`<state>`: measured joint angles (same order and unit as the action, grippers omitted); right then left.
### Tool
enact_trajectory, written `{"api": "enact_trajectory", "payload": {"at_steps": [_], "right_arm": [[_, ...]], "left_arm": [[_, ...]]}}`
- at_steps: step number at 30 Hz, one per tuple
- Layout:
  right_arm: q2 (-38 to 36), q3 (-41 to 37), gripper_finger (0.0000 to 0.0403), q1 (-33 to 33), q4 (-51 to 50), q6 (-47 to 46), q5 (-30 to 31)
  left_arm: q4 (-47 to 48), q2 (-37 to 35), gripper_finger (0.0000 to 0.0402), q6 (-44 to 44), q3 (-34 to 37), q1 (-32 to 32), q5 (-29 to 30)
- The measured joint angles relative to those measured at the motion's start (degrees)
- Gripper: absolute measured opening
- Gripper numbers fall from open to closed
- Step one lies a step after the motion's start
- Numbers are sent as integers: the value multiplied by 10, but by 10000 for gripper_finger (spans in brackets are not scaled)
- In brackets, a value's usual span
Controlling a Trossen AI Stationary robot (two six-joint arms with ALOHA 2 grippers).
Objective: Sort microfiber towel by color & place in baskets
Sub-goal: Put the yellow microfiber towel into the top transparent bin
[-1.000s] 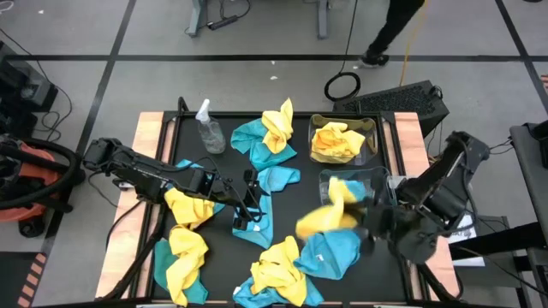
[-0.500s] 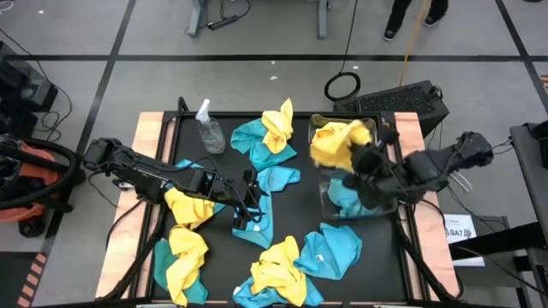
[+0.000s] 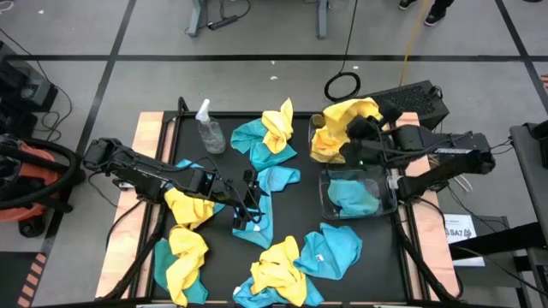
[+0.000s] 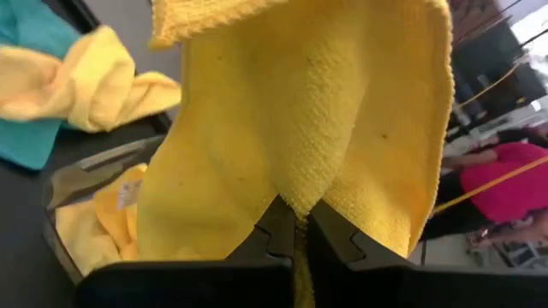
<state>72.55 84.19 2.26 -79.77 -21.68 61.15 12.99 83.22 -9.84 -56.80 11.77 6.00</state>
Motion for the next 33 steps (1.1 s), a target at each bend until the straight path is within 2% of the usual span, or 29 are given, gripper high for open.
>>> {"api": "enact_trajectory", "payload": {"at_steps": [9,15,25,33], "right_arm": [[0,-63,0,-112,165,163,-126],[0,-113,0,-202,237,230,-194],[-1,-222,0,-338,392,264,-301],[-1,-342,0,-388,472,243,-363]], "left_arm": [[0,0,280,-11,0,0,0],[0,0,280,-10,0,0,0],[0,0,280,-16,0,0,-13],[0,0,280,-24,0,0,-13]]}}
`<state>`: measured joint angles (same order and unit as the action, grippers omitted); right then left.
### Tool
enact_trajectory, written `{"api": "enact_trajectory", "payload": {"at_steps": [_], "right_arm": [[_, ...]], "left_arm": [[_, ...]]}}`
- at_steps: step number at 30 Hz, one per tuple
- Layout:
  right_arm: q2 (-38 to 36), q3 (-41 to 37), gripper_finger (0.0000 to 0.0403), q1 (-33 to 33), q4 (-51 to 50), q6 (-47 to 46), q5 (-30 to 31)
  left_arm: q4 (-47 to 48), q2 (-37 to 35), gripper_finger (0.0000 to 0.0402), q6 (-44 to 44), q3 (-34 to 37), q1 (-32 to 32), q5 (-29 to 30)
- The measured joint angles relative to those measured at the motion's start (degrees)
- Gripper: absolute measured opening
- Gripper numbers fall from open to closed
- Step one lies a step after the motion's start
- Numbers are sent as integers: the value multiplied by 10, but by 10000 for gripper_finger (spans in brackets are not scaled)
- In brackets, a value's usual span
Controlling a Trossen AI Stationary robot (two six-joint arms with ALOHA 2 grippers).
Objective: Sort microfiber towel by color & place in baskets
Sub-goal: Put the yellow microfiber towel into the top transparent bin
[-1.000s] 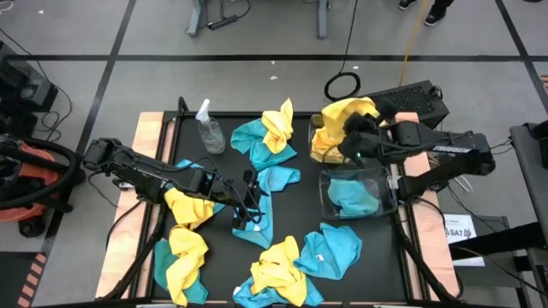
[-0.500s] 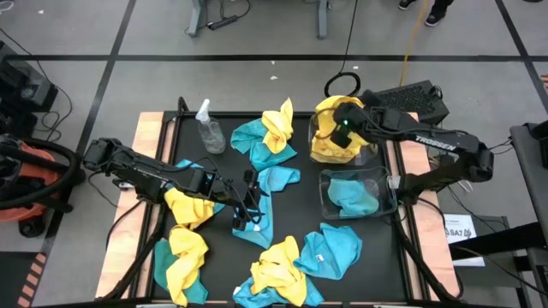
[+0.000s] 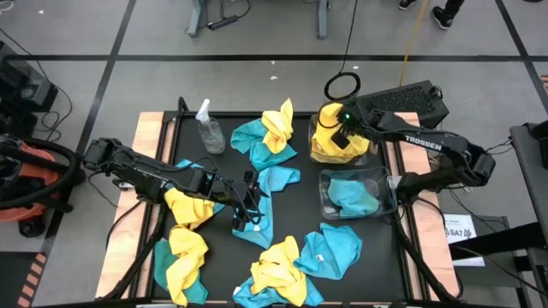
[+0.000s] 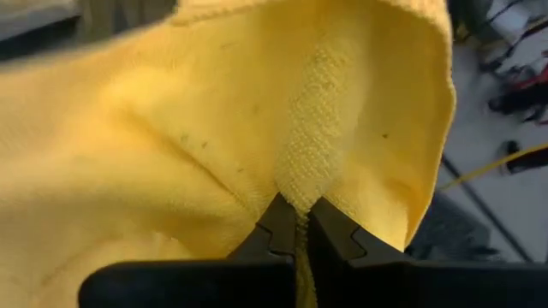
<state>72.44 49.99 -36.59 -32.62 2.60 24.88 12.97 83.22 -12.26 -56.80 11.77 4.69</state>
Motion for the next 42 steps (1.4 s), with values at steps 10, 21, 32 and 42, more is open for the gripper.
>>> {"api": "enact_trajectory", "payload": {"at_steps": [10,21,32,42], "right_arm": [[1,-96,0,-21,84,-19,-92],[61,-132,2,-40,112,-26,-161],[104,-131,14,-47,141,-40,-214],[-1,-135,118,-46,91,-67,-221]], "left_arm": [[-11,0,280,-5,0,-2,0],[-22,0,280,-3,0,-2,1],[-20,0,280,-3,0,-2,3],[-16,0,280,13,0,-2,3]]}}
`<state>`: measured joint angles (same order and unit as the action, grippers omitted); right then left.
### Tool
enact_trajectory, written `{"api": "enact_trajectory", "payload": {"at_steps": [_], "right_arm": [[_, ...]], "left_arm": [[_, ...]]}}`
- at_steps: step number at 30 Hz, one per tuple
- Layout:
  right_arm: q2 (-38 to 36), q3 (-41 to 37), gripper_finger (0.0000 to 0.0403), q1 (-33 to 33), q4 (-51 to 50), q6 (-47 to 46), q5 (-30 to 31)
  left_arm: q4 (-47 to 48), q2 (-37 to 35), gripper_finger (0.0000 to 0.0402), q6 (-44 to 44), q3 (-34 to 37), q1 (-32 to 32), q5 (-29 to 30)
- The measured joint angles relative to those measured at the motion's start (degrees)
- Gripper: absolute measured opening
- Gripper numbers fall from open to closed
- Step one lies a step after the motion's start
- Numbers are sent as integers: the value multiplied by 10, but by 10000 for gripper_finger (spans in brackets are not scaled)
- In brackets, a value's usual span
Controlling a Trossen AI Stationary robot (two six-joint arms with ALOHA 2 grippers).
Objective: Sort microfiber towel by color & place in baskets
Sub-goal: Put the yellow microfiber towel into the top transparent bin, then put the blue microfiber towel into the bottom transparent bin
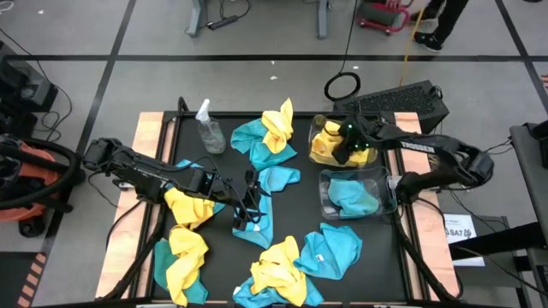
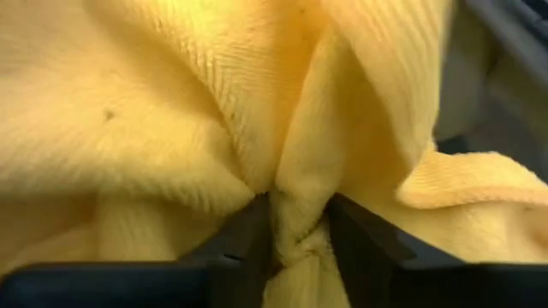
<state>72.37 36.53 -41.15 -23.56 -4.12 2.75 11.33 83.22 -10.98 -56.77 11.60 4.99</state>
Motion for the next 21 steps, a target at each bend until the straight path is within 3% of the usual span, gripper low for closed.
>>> {"api": "enact_trajectory", "payload": {"at_steps": [10,18,21], "right_arm": [[-161,0,236,0,-36,-40,-17],[-282,2,258,0,-52,-68,-33],[-316,2,258,0,-51,-79,-72]], "left_arm": [[1,0,280,2,0,0,0],[1,0,280,13,0,0,0],[1,0,280,16,0,0,0]]}}
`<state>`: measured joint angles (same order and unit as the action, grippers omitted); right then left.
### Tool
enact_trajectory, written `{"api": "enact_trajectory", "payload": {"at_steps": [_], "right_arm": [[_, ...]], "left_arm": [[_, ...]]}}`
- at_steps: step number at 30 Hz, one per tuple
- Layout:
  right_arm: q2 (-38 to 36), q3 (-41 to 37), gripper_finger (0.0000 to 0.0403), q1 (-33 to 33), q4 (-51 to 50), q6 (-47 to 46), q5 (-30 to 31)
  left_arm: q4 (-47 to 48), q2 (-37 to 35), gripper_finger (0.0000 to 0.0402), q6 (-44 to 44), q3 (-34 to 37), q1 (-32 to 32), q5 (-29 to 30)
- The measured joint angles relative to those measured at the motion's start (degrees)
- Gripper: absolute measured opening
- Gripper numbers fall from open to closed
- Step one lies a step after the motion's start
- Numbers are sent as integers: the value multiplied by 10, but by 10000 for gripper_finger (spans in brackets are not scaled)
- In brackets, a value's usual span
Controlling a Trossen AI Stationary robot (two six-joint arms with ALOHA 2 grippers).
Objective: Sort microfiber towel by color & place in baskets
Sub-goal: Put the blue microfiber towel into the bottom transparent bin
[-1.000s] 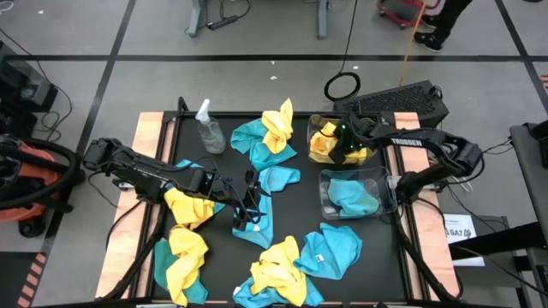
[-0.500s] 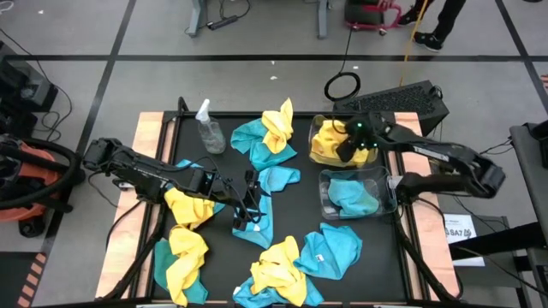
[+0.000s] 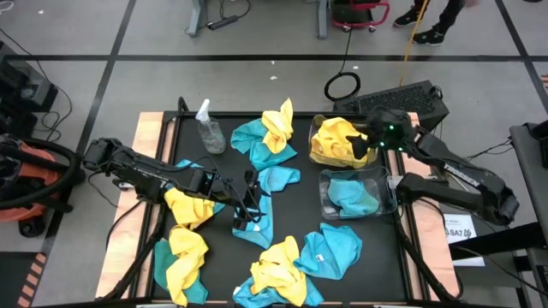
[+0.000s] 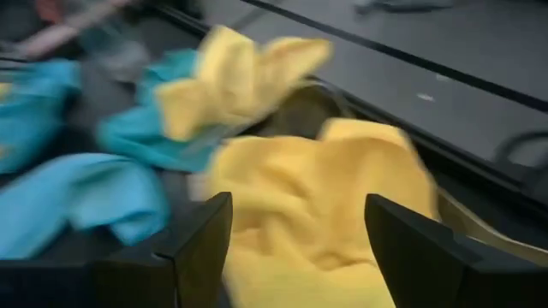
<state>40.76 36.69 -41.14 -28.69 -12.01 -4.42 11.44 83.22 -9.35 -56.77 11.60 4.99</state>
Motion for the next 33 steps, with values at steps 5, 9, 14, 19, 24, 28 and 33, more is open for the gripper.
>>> {"api": "enact_trajectory", "payload": {"at_steps": [5,9,14,19,24,28,33], "right_arm": [[-41,0,258,15,0,-9,-142],[-62,1,258,53,-10,-27,-223],[-71,1,258,135,-11,-68,-246],[-63,1,258,225,14,-84,-236],[-43,1,258,293,55,-83,-208],[-13,1,258,340,80,-83,-193],[40,1,258,405,90,-83,-154]], "left_arm": [[1,0,280,1,0,0,0],[2,0,280,1,0,0,0],[2,0,280,0,0,0,0],[2,0,280,0,0,0,0],[0,0,280,0,0,0,3],[0,0,280,0,0,0,10],[0,0,280,0,0,0,10]]}}
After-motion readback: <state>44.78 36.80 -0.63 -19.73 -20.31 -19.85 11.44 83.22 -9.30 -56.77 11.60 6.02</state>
